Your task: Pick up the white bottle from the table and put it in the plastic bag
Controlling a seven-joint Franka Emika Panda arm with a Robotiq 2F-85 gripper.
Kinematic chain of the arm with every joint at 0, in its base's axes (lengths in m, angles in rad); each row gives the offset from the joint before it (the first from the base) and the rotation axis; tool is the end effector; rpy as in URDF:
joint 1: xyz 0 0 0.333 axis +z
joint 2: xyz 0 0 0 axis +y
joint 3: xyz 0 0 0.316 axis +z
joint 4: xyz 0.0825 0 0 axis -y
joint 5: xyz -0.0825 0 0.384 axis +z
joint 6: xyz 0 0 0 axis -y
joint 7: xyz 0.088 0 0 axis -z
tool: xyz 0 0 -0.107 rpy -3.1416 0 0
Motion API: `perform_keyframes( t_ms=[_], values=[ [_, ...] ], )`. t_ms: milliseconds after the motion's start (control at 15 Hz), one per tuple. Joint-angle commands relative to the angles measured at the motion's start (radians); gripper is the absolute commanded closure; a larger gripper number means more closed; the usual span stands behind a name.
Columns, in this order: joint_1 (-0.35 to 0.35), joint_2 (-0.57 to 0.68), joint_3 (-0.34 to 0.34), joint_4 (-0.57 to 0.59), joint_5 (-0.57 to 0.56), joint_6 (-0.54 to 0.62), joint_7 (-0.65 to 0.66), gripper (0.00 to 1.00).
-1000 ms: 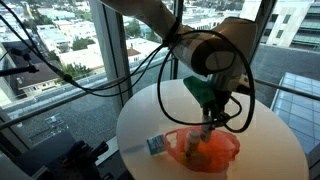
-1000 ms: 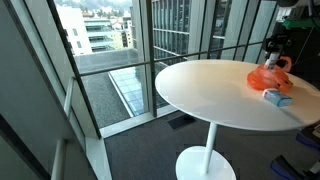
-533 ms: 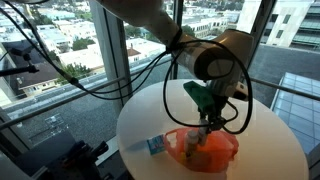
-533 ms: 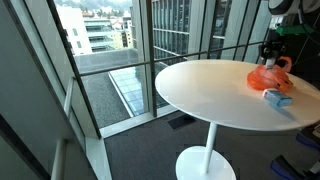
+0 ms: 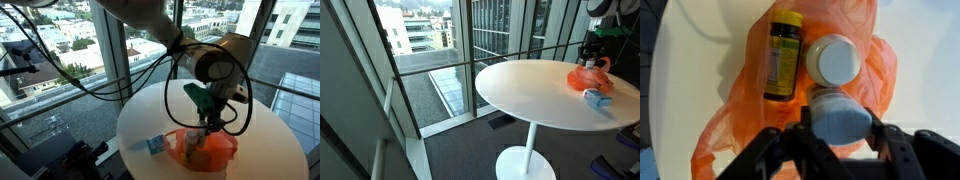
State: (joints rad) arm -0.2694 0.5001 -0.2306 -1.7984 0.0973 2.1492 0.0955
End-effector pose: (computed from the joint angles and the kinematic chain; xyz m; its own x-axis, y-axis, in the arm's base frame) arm 0.5661 -0.2933 0.2653 0.7968 -0.5903 -0.1289 -0.5894 -0.8063 0.0488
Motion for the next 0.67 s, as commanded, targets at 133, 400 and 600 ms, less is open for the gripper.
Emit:
perform_keyframes(
  t_ms=[133, 400, 600],
  values=[
    [0.002, -0.012, 0.006, 0.007, -0.007, -0.014, 0.013, 0.16],
    [0.009, -0.026, 0.008, -0.005, -0.01, -0.011, 0.008, 0.0],
    [0.015, -0.044, 0.011, -0.019, -0.011, -0.005, 0.002, 0.0]
  ],
)
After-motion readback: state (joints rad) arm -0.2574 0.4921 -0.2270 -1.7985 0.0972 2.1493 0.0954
